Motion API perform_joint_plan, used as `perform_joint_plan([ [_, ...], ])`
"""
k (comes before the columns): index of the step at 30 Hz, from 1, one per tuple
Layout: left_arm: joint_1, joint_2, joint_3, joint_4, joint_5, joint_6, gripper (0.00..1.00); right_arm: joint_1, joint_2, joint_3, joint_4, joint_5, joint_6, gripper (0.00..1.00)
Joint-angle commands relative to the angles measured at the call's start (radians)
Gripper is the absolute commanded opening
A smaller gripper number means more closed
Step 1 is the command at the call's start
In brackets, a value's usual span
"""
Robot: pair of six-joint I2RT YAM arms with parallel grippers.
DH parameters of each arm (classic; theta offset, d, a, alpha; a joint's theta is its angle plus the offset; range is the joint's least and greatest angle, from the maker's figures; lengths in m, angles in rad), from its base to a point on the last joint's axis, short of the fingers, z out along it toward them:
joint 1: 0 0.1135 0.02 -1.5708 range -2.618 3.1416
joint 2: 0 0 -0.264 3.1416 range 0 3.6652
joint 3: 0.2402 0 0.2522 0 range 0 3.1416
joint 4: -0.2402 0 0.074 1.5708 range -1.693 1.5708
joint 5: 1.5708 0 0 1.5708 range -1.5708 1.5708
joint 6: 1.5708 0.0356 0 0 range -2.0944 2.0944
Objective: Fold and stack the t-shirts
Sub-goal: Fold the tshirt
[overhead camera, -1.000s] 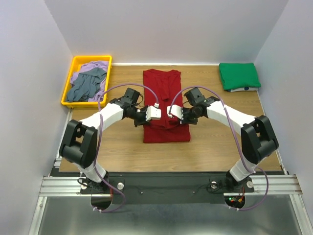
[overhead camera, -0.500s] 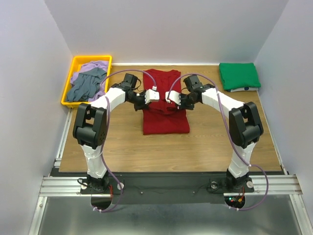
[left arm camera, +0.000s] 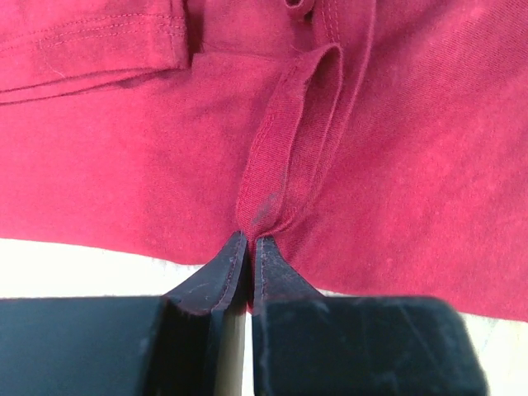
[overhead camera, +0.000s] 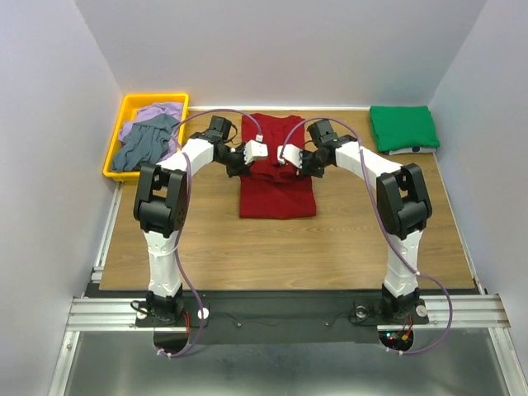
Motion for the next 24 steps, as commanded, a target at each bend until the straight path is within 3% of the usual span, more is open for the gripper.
perform_joint_plan([
  [1,0.009,0.002,0.054,0.022,-0.006,-0.042,0.16,-0.019,0.01,0.077,0.077,0.024,0.064,0.11],
  [4,0.021,0.003,0.081,0.057,-0.009,-0.084,0.18,-0.028,0.003,0.089,0.112,0.017,0.09,0.11],
  [6,0.024,0.014,0.106,0.062,-0.02,-0.105,0.22,-0.031,0.007,0.094,0.135,0.014,0.101,0.21],
  [7,0.025,0.031,0.117,0.063,-0.026,-0.114,0.25,-0.03,0.013,0.102,0.144,0.017,0.118,0.38],
  [8,0.027,0.04,0.145,0.062,-0.031,-0.122,0.29,-0.031,0.032,0.121,0.147,0.024,0.131,0.46],
  [9,0.03,0.048,0.158,0.06,-0.032,-0.131,0.36,-0.03,0.036,0.128,0.147,0.035,0.141,0.65],
  [10,0.038,0.054,0.17,0.062,-0.033,-0.157,0.43,-0.033,0.042,0.132,0.15,0.041,0.156,0.72],
  [12,0.05,0.051,0.195,0.069,-0.026,-0.177,0.58,-0.039,0.026,0.129,0.152,0.041,0.168,0.73],
  [17,0.101,-0.018,0.154,0.099,0.027,-0.255,0.59,-0.064,-0.037,0.155,0.163,0.035,0.269,0.72],
  [21,0.128,-0.13,0.002,0.181,0.061,-0.384,0.51,-0.085,-0.109,0.126,0.158,-0.029,0.395,0.65],
  [23,0.13,-0.181,-0.064,0.198,0.116,-0.448,0.47,-0.085,-0.161,0.067,0.152,-0.073,0.47,0.57],
  [24,0.125,-0.193,-0.08,0.235,0.13,-0.561,0.42,-0.085,-0.172,0.048,0.152,-0.115,0.504,0.51],
])
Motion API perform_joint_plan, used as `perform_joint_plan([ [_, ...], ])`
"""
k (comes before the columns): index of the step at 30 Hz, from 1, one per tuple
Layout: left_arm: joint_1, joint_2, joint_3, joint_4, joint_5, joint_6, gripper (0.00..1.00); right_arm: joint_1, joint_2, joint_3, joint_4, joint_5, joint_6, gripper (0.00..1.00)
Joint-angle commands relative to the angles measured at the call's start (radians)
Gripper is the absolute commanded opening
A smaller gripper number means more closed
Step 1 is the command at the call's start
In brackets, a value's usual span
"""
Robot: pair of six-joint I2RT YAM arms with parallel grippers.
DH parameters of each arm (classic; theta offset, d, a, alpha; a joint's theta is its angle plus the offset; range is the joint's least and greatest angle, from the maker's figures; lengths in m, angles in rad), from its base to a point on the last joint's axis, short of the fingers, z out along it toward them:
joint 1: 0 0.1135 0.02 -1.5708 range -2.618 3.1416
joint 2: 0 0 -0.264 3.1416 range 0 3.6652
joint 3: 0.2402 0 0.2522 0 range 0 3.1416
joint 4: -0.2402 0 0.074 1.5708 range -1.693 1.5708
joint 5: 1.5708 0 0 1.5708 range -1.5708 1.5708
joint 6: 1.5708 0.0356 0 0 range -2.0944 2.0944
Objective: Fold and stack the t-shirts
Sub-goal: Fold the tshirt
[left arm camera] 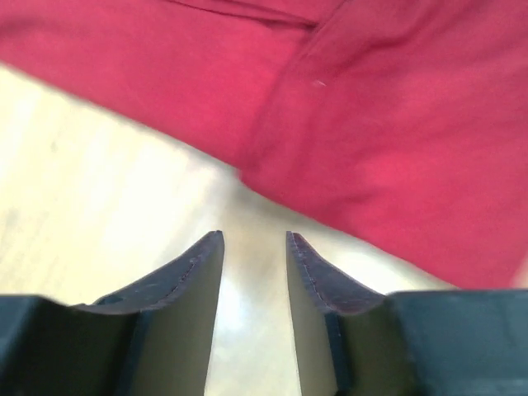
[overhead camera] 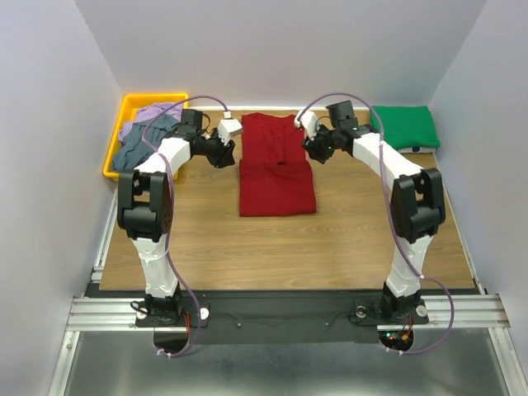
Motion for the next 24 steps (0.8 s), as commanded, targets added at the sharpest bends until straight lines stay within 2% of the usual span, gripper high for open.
perform_joint_plan([
  [1,-0.011,-0.143,-0.074,0.105,0.147,-0.282,0.4,-0.007,-0.138,-0.039,0.033,-0.134,0.238,0.49],
  [5,-0.014,-0.14,-0.17,0.288,0.224,-0.587,0.38,-0.013,-0.104,-0.067,0.036,-0.252,0.398,0.41],
  [7,-0.014,-0.118,-0.218,0.429,0.229,-0.734,0.38,-0.022,-0.04,-0.032,0.036,-0.351,0.486,0.38],
  [10,-0.012,-0.045,-0.203,0.533,0.218,-0.871,0.38,-0.041,0.078,0.049,0.038,-0.461,0.579,0.34],
  [14,-0.014,0.055,-0.175,0.644,0.217,-0.997,0.38,-0.065,0.231,0.164,0.044,-0.518,0.654,0.32],
  [18,-0.006,0.188,-0.087,0.66,0.205,-1.041,0.38,-0.106,0.371,0.25,0.062,-0.542,0.743,0.31],
  [24,0.026,0.298,-0.017,0.649,0.22,-1.077,0.38,-0.15,0.411,0.28,0.075,-0.59,0.798,0.33],
])
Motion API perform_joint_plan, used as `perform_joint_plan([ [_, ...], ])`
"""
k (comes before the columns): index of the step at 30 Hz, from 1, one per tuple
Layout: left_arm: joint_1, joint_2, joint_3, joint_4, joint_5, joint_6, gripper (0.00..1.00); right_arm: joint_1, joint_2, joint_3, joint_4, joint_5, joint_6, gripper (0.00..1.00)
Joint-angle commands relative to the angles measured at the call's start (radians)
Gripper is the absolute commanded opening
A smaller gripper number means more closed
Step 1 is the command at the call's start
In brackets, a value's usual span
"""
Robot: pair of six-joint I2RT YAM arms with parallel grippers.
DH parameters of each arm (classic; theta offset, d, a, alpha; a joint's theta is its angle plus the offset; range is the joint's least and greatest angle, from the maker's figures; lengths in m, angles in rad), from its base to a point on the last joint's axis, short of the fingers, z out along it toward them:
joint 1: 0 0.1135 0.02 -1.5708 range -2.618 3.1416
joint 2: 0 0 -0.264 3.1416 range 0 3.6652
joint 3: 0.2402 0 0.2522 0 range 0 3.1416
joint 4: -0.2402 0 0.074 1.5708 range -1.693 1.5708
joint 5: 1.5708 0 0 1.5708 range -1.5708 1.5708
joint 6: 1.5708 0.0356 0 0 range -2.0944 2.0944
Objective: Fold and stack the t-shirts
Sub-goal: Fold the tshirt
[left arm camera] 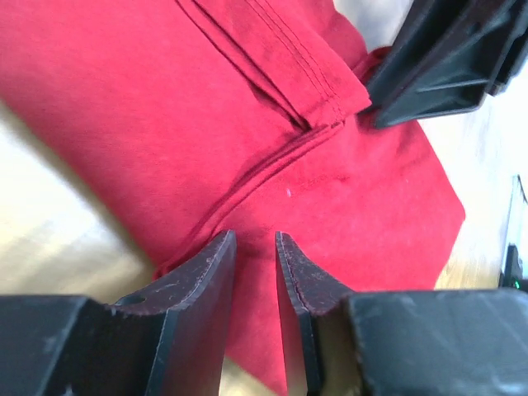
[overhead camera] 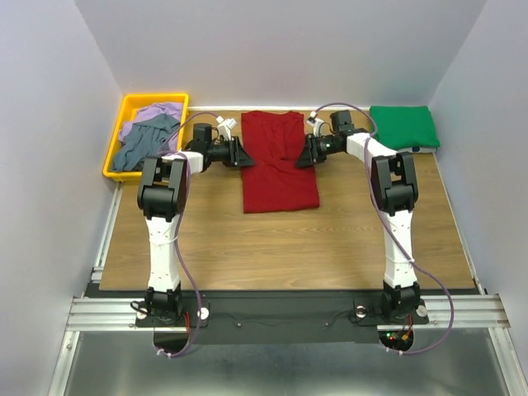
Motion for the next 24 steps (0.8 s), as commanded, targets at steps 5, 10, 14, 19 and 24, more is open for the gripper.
perform_joint_plan([
  [5,0.031,-0.117,0.006,-0.038,0.03,0.127,0.43,-0.033,-0.145,-0.063,0.041,-0.033,0.008,0.5],
  [10,0.026,-0.367,-0.094,-0.327,-0.004,0.537,0.51,-0.021,-0.429,-0.23,-0.02,0.1,-0.222,0.62],
  [14,-0.015,-0.621,-0.278,-0.469,-0.123,0.899,0.56,0.049,-0.604,-0.449,-0.113,0.282,-0.574,0.63],
  [19,-0.164,-0.833,-0.586,-0.421,-0.306,1.171,0.58,0.158,-0.743,-0.698,-0.029,0.476,-0.781,0.63],
  [24,-0.297,-0.878,-0.772,-0.246,-0.502,1.239,0.59,0.223,-0.807,-0.876,0.128,0.572,-0.908,0.61],
])
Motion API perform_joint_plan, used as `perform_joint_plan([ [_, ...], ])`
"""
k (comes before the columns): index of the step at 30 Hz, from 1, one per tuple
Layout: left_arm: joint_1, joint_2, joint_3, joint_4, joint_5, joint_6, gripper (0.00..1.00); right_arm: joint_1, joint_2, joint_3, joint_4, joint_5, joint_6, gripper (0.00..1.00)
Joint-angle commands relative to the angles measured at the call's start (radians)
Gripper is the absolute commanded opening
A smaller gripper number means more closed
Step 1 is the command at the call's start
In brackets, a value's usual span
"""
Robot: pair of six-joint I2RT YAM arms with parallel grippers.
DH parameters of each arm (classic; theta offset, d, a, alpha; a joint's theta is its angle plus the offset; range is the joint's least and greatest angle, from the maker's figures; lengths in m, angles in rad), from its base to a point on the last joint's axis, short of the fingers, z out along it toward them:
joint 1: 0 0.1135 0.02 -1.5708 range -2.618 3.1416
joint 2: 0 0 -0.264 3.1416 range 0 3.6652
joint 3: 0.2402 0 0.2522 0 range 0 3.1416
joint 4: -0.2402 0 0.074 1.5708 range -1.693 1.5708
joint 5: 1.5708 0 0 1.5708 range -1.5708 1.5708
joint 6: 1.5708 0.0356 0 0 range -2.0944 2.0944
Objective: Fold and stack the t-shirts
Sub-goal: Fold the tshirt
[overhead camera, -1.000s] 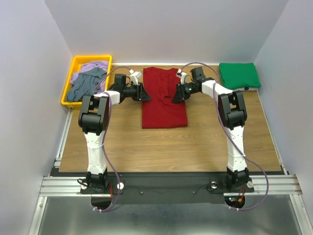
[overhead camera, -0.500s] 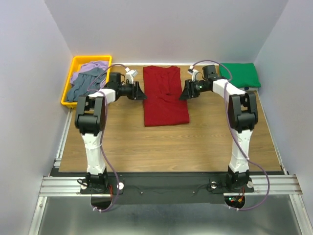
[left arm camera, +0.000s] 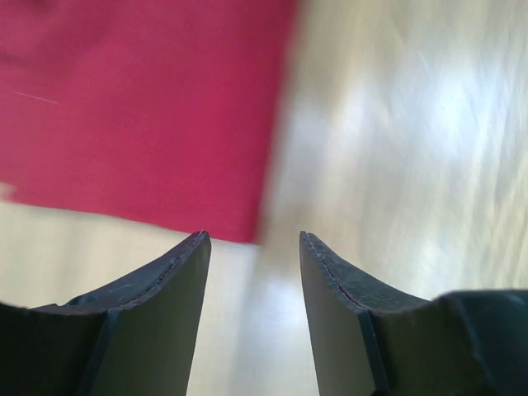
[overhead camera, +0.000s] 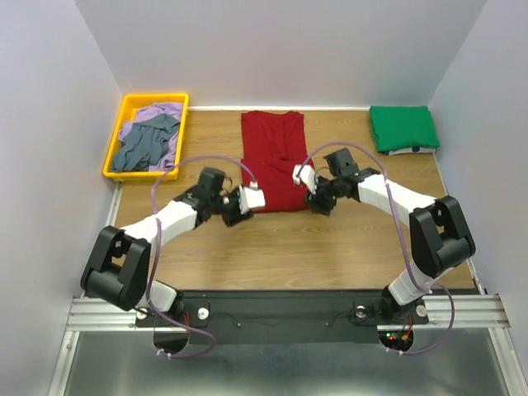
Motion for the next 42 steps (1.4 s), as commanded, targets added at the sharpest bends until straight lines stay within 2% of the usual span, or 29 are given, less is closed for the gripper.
perform_joint_plan([
  [1,-0.067,0.013,-0.1,0.111,-0.214,0.14,0.59,0.024,-0.028,-0.109,0.15,0.149,-0.182,0.6],
  [4,-0.125,0.031,-0.118,0.164,-0.263,0.129,0.59,0.031,-0.022,-0.152,0.21,0.169,-0.197,0.6],
  [9,-0.159,0.056,-0.134,0.212,-0.297,0.16,0.59,0.045,-0.023,-0.195,0.255,0.178,-0.222,0.6],
  [17,-0.162,0.077,-0.092,0.201,-0.308,0.193,0.59,0.056,-0.126,-0.23,0.25,0.143,-0.275,0.62],
  [22,-0.163,0.137,-0.071,0.191,-0.285,0.207,0.59,0.091,-0.063,-0.244,0.256,0.131,-0.311,0.62],
  [27,-0.163,0.189,-0.052,0.204,-0.29,0.196,0.57,0.104,0.024,-0.229,0.278,0.131,-0.3,0.59],
  [29,-0.163,0.215,-0.048,0.2,-0.296,0.201,0.52,0.104,0.046,-0.238,0.279,0.146,-0.308,0.53],
  [30,-0.162,0.226,-0.042,0.191,-0.297,0.203,0.44,0.104,0.052,-0.244,0.282,0.154,-0.309,0.46],
  [31,-0.163,0.228,-0.042,0.186,-0.297,0.206,0.38,0.104,0.052,-0.247,0.282,0.155,-0.308,0.45],
  [32,-0.162,0.228,-0.039,0.177,-0.288,0.21,0.31,0.104,0.053,-0.252,0.282,0.157,-0.305,0.35],
  [34,-0.163,0.217,-0.036,0.146,-0.273,0.209,0.14,0.104,0.046,-0.256,0.281,0.157,-0.288,0.23],
  [35,-0.163,0.2,-0.032,0.126,-0.251,0.209,0.1,0.104,0.032,-0.256,0.279,0.161,-0.268,0.1],
  [37,-0.163,0.162,-0.02,0.065,-0.224,0.195,0.0,0.104,0.007,-0.256,0.267,0.165,-0.251,0.01],
  [42,-0.176,0.073,-0.005,-0.1,-0.161,0.186,0.0,0.104,-0.092,-0.224,0.143,0.128,-0.211,0.01],
])
